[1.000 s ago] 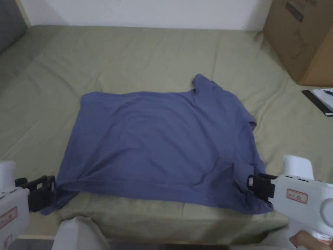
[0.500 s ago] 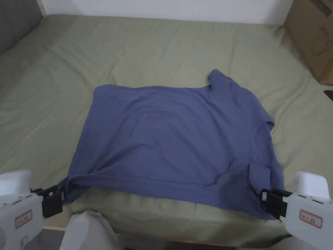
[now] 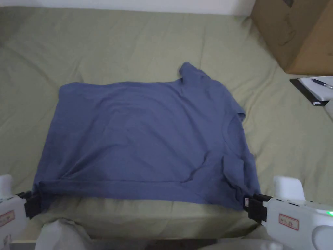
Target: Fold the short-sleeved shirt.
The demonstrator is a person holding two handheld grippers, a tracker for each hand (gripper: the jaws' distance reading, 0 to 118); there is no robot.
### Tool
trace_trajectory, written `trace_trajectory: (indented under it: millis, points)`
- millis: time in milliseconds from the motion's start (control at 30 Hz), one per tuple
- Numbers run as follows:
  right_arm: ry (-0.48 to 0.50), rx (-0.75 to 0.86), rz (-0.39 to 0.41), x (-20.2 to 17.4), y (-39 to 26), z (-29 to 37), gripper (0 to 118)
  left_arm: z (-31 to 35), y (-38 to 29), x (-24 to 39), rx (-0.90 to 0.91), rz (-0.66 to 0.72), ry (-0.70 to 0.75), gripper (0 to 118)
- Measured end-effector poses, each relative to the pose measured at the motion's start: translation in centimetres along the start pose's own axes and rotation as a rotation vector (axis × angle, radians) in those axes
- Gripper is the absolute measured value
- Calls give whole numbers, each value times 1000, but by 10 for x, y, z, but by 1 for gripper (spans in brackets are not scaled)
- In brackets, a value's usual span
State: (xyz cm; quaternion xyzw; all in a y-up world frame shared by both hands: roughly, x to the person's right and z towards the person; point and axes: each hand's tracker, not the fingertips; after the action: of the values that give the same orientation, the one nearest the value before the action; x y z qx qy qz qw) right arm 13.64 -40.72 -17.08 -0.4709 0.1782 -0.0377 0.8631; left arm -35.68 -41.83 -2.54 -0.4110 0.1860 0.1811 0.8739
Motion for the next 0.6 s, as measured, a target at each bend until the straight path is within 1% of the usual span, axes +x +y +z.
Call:
trace_trajectory:
  millis: [33, 100, 133, 167, 200, 267, 333, 367, 400, 433, 467, 500, 533, 600]
  points:
    - [-2, 12, 19, 0, 0, 1, 6, 2, 1, -1, 4, -2, -1, 0]
    - [-30, 18, 50, -3, 2, 2, 68, 5, 3, -3, 9, 6, 10, 0]
    - [-41, 16, 75, -4, 3, 1, 95, 7, 4, -5, 14, 12, 8, 0]
    - [-48, 21, 88, -6, 4, 0, 105, 8, 5, -6, 15, 16, 3, 0]
    - [-50, 31, 98, -6, 4, 0, 102, 9, 6, -6, 14, 18, 1, 0]
    - [-38, 57, 114, -7, 7, 1, 101, 9, 7, -4, 13, 8, 8, 0]
    - [-39, 41, 114, -6, 12, -6, 102, 9, 7, -2, 11, -3, 12, 0]
    - [-47, 26, 123, -6, 14, -10, 100, 8, 8, -1, 8, -9, 8, 0]
    - [-53, 18, 142, -6, 14, -13, 95, 7, 9, 0, 3, -12, 4, 0]
    - [-58, 15, 183, -6, 14, -16, 83, 6, 9, 2, 0, -19, 7, 0]
    - [-81, -1, 213, -7, 14, -20, 47, 5, 10, 3, -1, -27, 11, 0]
    - [-115, -23, 223, -7, 14, -26, 18, 6, 10, 6, -3, -35, 14, 0]
    - [-142, -34, 213, -5, 13, -33, 5, 6, 11, 7, -4, -39, 18, 0]
    - [-90, -89, 154, 4, 14, -38, 3, 5, 11, 6, -7, -38, 21, 0]
